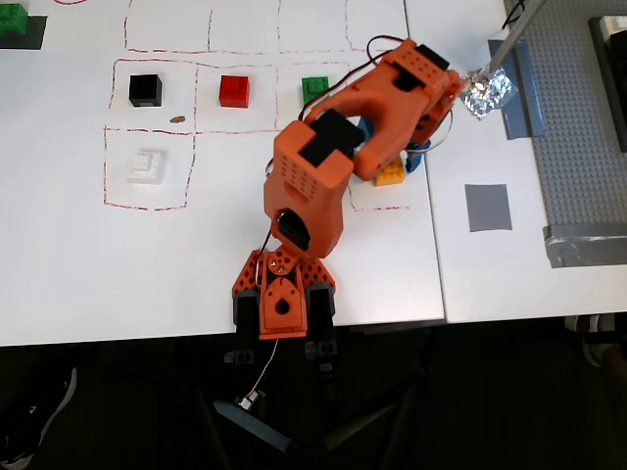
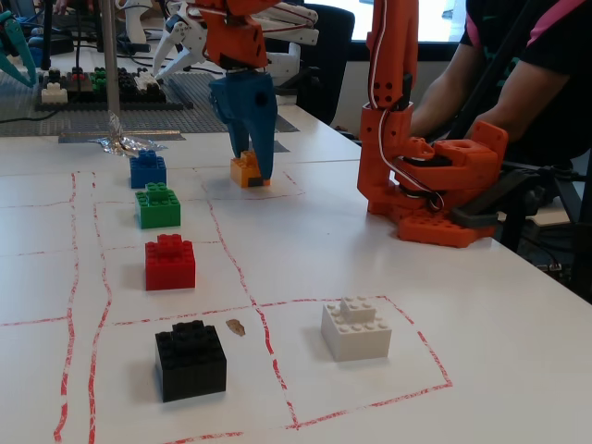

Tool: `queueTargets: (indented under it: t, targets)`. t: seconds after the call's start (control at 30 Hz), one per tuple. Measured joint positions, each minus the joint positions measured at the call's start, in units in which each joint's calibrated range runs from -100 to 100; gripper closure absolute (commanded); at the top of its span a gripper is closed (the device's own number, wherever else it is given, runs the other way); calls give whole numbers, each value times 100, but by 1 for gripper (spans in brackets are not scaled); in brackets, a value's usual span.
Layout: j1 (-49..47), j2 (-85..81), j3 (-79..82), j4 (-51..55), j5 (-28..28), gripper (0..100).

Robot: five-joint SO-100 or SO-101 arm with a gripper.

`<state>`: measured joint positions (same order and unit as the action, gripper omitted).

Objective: Grab the block and put it in the grey marker

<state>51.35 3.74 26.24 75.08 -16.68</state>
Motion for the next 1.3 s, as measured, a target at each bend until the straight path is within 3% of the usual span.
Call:
queueTargets:
  t: [0.2, 0.47, 0.9, 1.3]
  targets:
    - [0, 0, 0, -40, 0, 97]
    - [-10, -17, 153, -209, 259, 100]
    - [1176, -662, -496, -217, 2984, 100]
    - [2493, 524, -2994, 643, 4659, 100]
